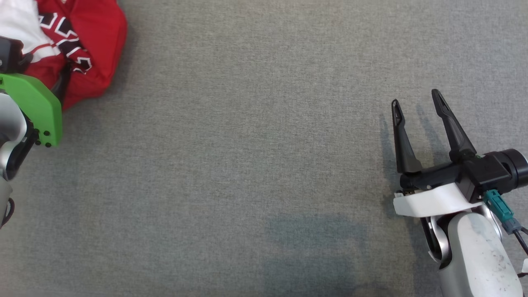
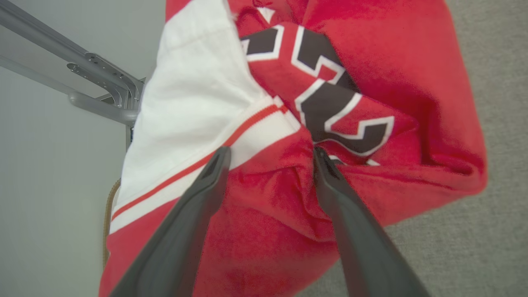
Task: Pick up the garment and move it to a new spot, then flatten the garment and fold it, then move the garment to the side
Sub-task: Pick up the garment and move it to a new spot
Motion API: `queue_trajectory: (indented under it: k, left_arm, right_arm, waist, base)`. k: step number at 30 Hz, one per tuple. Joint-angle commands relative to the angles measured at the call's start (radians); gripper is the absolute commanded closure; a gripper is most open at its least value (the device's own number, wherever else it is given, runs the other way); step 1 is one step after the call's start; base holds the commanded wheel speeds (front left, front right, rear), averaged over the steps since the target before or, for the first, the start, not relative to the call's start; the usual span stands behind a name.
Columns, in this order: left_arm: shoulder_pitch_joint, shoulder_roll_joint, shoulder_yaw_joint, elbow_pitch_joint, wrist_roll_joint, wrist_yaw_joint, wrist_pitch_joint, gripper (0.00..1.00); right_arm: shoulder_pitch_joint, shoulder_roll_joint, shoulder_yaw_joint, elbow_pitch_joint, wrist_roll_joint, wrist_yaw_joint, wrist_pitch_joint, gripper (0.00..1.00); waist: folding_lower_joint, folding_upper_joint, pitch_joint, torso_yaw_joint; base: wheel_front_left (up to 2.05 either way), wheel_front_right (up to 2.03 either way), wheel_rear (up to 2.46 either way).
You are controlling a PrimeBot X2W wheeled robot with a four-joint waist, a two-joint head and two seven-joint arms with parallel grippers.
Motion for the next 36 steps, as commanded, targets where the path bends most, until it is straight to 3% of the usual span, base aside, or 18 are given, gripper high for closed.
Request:
queue_trajectory:
  k: [1, 7, 8, 9, 10, 24, 36]
  left_arm:
    - [-0.022, 0.006, -0.005, 0.018, -0.008, 0.002, 0.008, 0.0]
    - [-0.039, 0.004, -0.023, 0.095, -0.025, 0.002, 0.021, 0.0]
    - [-0.04, 0.006, -0.025, 0.107, -0.021, 0.002, 0.019, 0.5]
    - [-0.039, 0.008, -0.032, 0.117, -0.02, 0.002, 0.028, 0.71]
    - [-0.039, 0.009, -0.041, 0.123, -0.018, 0.002, 0.031, 1.0]
    - [-0.136, 0.067, -0.129, 0.083, 0.037, 0.002, -0.113, 1.0]
    - [-0.239, 0.085, -0.198, 0.031, 0.086, 0.002, -0.163, 1.0]
  right_arm:
    - [-0.018, -0.004, 0.003, -0.006, 0.005, 0.0, -0.003, 0.0]
    - [-0.027, -0.004, 0.003, -0.005, 0.008, 0.0, -0.003, 0.0]
    - [-0.027, -0.004, 0.003, -0.003, 0.009, 0.0, -0.003, 0.0]
    - [-0.028, -0.004, 0.004, -0.002, 0.009, 0.0, -0.003, 0.0]
    - [-0.028, -0.004, 0.004, -0.001, 0.009, 0.0, -0.003, 0.0]
    - [-0.016, -0.004, -0.004, 0.011, 0.014, 0.0, -0.003, 0.0]
    - [0.007, -0.004, -0.003, 0.024, 0.036, 0.0, -0.003, 0.0]
  waist:
    - [-0.0001, 0.0059, 0.03, -0.026]
    - [-0.0001, 0.0059, 0.041, -0.039]
    - [-0.0001, 0.0059, 0.041, -0.041]
    - [-0.0001, 0.0059, 0.041, -0.042]
    - [-0.0001, 0.0059, 0.041, -0.043]
    - [-0.0001, 0.0059, -0.018, -0.033]
    - [-0.0001, 0.0059, -0.113, -0.043]
  base:
    - [0.0, 0.0, 0.0]
    - [0.0, 0.0, 0.0]
    - [0.0, 0.0, 0.0]
    - [0.0, 0.0, 0.0]
    - [0.0, 0.0, 0.0]
    - [0.0, 0.0, 0.0]
    - [0.0, 0.0, 0.0]
